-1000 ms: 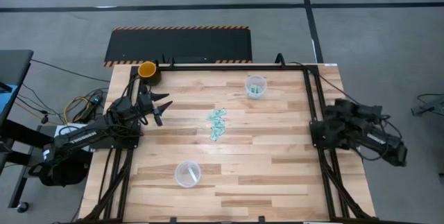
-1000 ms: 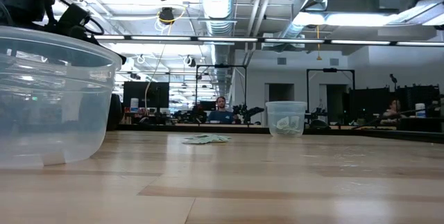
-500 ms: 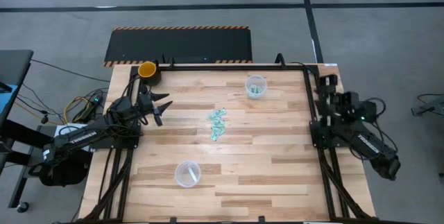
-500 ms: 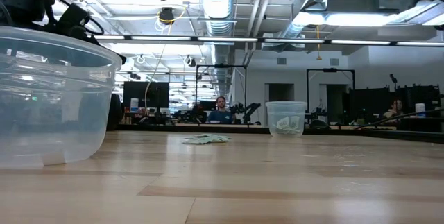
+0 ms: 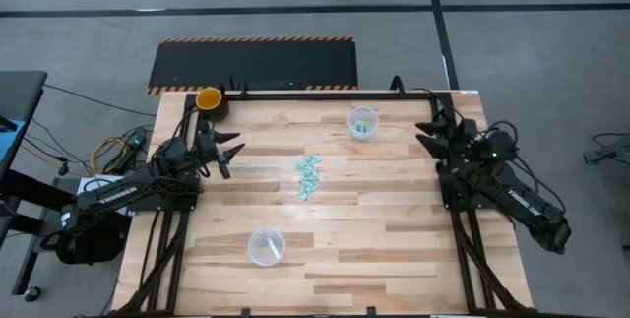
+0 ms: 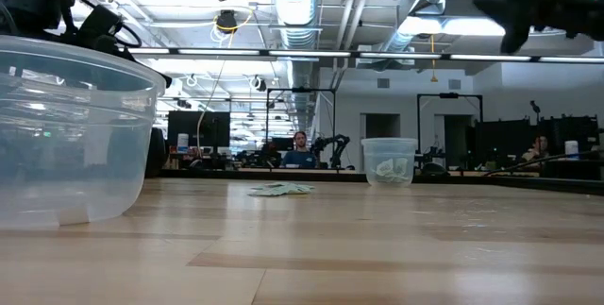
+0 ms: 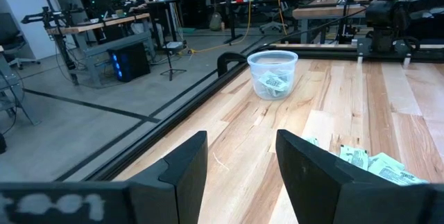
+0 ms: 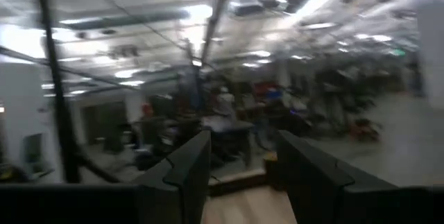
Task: Pick and place Stevia / Truvia into bins
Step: Put the stevia packet into the bottom container
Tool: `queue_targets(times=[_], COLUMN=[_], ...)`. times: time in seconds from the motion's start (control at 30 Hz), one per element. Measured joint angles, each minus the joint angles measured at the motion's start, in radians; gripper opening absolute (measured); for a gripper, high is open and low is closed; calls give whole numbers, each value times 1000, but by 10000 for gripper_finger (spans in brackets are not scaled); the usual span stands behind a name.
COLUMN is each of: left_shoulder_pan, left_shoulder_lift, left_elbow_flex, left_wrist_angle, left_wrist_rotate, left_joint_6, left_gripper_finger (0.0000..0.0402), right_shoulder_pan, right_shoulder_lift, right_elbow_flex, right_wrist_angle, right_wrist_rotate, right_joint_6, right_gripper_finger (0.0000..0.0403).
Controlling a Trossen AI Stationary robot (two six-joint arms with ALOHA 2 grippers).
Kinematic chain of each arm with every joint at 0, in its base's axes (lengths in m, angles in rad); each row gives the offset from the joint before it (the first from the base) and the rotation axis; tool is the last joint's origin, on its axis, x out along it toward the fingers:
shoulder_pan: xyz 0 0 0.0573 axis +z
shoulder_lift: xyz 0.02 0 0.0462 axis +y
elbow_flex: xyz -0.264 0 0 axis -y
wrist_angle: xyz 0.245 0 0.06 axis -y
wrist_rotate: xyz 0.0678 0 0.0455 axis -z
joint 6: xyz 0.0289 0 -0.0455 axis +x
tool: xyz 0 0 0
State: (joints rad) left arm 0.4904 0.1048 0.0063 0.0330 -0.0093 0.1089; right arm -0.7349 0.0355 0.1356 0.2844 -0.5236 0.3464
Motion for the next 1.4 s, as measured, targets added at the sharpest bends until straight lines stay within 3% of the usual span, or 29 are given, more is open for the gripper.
queue_targets(times=[0.27,0.37,0.53,0.83,0.97,1.13,1.4], left_shoulder_pan=[0,0,0,0,0,0,0], left_shoulder_lift=[0,0,0,0,0,0,0], left_elbow_flex=[0,0,0,0,0,0,0], left_wrist_angle=[0,0,0,0,0,0,0], left_wrist_rotate=[0,0,-1,-3,-3,-1,1], left_joint_6=[0,0,0,0,0,0,0], left_gripper_finger=[163,163,163,163,163,163,163], right_shoulder_pan=[51,113,280,664,818,920,963], right_shoulder_lift=[-5,-5,-5,-5,5,22,33], right_elbow_flex=[0,-24,-129,-127,-126,-120,-120], right_wrist_angle=[-291,-279,-83,-156,-243,-241,-244], right_wrist_rotate=[186,250,288,501,713,886,888], right_joint_6=[-59,-54,-58,-143,-164,-262,-286], right_gripper_finger=[159,159,159,159,159,159,159])
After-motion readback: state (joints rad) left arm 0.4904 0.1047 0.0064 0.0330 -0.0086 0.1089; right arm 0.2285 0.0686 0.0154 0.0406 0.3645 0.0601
